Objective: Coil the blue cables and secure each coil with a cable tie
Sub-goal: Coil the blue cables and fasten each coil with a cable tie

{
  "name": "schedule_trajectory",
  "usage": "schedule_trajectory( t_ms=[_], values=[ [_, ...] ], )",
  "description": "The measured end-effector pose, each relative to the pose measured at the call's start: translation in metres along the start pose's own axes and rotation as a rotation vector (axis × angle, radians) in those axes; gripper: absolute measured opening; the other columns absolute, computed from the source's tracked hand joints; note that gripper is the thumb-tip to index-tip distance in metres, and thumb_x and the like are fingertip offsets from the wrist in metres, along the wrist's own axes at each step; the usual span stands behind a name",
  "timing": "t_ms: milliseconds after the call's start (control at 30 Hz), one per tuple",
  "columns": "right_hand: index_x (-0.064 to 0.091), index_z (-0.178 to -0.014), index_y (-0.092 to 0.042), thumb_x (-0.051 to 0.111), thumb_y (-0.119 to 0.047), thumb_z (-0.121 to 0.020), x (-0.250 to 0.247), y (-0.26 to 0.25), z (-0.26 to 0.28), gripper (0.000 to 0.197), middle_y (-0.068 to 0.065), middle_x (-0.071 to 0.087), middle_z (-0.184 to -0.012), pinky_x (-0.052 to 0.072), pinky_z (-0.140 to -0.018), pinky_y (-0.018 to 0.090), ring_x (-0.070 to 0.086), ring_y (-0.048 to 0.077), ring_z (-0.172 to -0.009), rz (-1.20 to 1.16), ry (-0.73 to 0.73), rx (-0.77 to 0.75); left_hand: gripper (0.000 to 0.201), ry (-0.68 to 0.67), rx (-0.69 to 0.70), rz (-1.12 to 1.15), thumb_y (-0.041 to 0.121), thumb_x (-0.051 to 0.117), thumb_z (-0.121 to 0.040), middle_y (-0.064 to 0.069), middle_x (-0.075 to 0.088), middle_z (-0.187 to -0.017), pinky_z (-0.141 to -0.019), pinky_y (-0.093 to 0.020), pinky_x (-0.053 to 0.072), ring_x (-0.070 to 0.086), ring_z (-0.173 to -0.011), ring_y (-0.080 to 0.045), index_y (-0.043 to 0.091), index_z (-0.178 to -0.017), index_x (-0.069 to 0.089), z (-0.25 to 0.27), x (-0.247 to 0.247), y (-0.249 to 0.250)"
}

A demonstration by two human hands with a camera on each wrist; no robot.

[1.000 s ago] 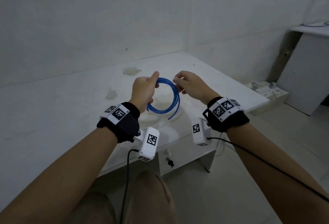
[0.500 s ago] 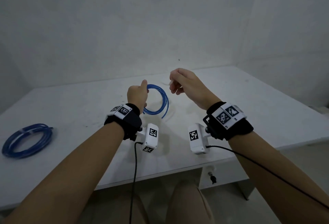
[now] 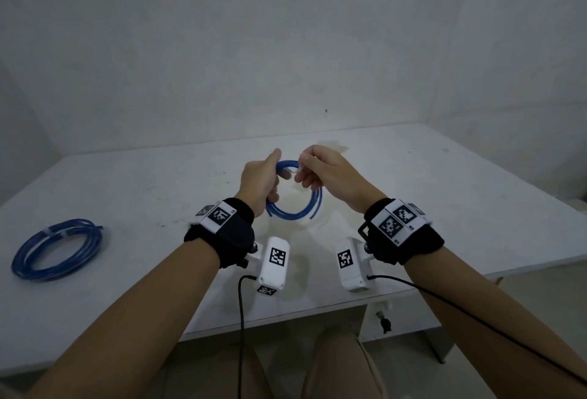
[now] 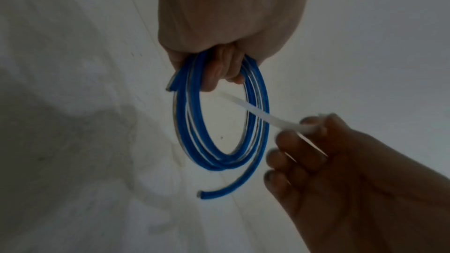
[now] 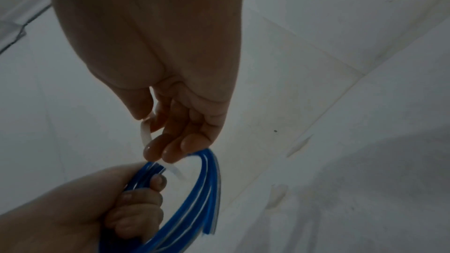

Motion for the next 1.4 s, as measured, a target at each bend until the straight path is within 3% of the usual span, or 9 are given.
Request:
schedule_trajectory(
  t_ms=[333, 633, 700, 800, 933, 1033, 1133, 1267, 1400],
  values=[
    [0.057, -0.091, -0.010, 0.042, -0.017, -0.100, -0.010, 0.014, 0.003, 0.018, 0.002, 0.061, -0.079, 0.046, -0.064, 0.026, 0.056, 0.015, -0.066, -0.048, 0.059, 0.014, 0.024, -0.075, 0.038, 0.046, 0.026, 0.052, -0.097, -0.011, 0.069, -0.079, -0.039, -0.020, 0.022, 0.022, -0.038, -0.010, 0.006, -0.091, 0.062, 0.010, 0.003, -0.010],
    [0.063, -0.093, -0.008, 0.047, -0.016, -0.099, -0.011, 0.019, 0.001, 0.019, 0.003, 0.066, -0.080, 0.045, -0.059, 0.019, 0.052, 0.010, -0.058, -0.136, 0.143, 0.007, 0.043, -0.077, 0.258, -0.071, 0.029, 0.057, -0.096, -0.002, 0.038, -0.064, -0.039, -0.023, 0.023, 0.022, -0.045, -0.015, 0.029, -0.138, 0.050, 0.017, 0.001, -0.008],
    [0.065, -0.091, -0.007, 0.049, -0.014, -0.098, -0.011, 0.021, 0.001, 0.019, 0.003, 0.065, -0.076, 0.045, -0.058, 0.020, 0.052, 0.010, -0.057, -0.173, 0.168, 0.002, 0.044, -0.077, 0.304, -0.131, 0.030, 0.057, -0.096, 0.002, 0.051, -0.059, -0.039, -0.029, 0.032, 0.027, -0.043, -0.023, 0.024, -0.139, 0.053, 0.023, 0.000, -0.004],
    [0.066, -0.092, -0.007, 0.051, -0.013, -0.097, -0.014, 0.023, -0.001, 0.017, 0.005, 0.060, -0.074, 0.043, -0.053, 0.023, 0.052, 0.011, -0.053, -0.235, 0.207, 0.016, 0.039, -0.104, 0.324, -0.147, 0.028, 0.057, -0.096, -0.009, 0.075, -0.092, -0.069, -0.048, 0.050, 0.051, -0.066, -0.035, 0.014, -0.133, 0.059, 0.034, 0.000, -0.001],
    [0.067, -0.096, -0.004, 0.053, -0.014, -0.097, -0.014, 0.027, -0.003, 0.017, 0.006, 0.057, -0.076, 0.043, -0.051, 0.024, 0.052, 0.012, -0.050, -0.282, 0.193, 0.033, 0.033, -0.132, 0.345, -0.148, 0.028, 0.061, -0.094, -0.011, 0.076, -0.092, -0.041, -0.020, 0.038, 0.050, -0.036, -0.007, 0.008, -0.119, 0.069, 0.036, -0.001, -0.003],
    [0.070, -0.094, -0.005, 0.054, -0.015, -0.096, -0.013, 0.029, -0.005, 0.018, 0.007, 0.057, -0.076, 0.044, -0.053, 0.025, 0.051, 0.011, -0.051, -0.259, 0.176, 0.020, 0.029, -0.166, 0.382, -0.186, 0.025, 0.061, -0.094, -0.011, 0.075, -0.100, -0.050, -0.030, 0.044, 0.059, -0.072, -0.010, 0.006, -0.112, 0.072, 0.036, 0.002, -0.003],
    [0.070, -0.096, -0.003, 0.054, -0.014, -0.096, -0.016, 0.031, -0.005, 0.020, 0.005, 0.057, -0.072, 0.044, -0.054, 0.025, 0.051, 0.010, -0.052, -0.260, 0.200, 0.012, 0.026, -0.188, 0.435, -0.252, 0.026, 0.062, -0.094, -0.006, 0.076, -0.094, -0.051, -0.006, 0.037, 0.057, -0.049, -0.004, 0.008, -0.107, 0.075, 0.034, 0.005, -0.003],
    [0.071, -0.099, -0.001, 0.055, -0.015, -0.096, -0.017, 0.032, -0.005, 0.022, 0.002, 0.056, -0.066, 0.043, -0.054, 0.022, 0.049, 0.010, -0.053, -0.237, 0.177, 0.010, 0.024, -0.230, 0.455, -0.289, 0.029, 0.063, -0.092, -0.002, 0.077, -0.093, -0.080, -0.017, 0.050, 0.071, -0.082, -0.002, 0.014, -0.107, 0.075, 0.030, 0.009, -0.006],
    [0.071, -0.101, 0.001, 0.055, -0.016, -0.096, -0.016, 0.033, -0.006, 0.024, -0.001, 0.053, -0.058, 0.042, -0.055, 0.022, 0.048, 0.009, -0.052, -0.173, 0.115, 0.017, 0.025, -0.231, 0.483, -0.335, 0.029, 0.064, -0.092, -0.001, 0.077, -0.087, -0.077, -0.016, 0.050, 0.071, -0.080, -0.001, 0.013, -0.109, 0.075, 0.028, 0.011, -0.007]
  ],
)
Point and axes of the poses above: each hand's wrist, its own z-axis away from the middle knuckle, its own x-axis out of the palm, y = z × x, the point moved 6 cm from there along -z, towards the middle knuckle
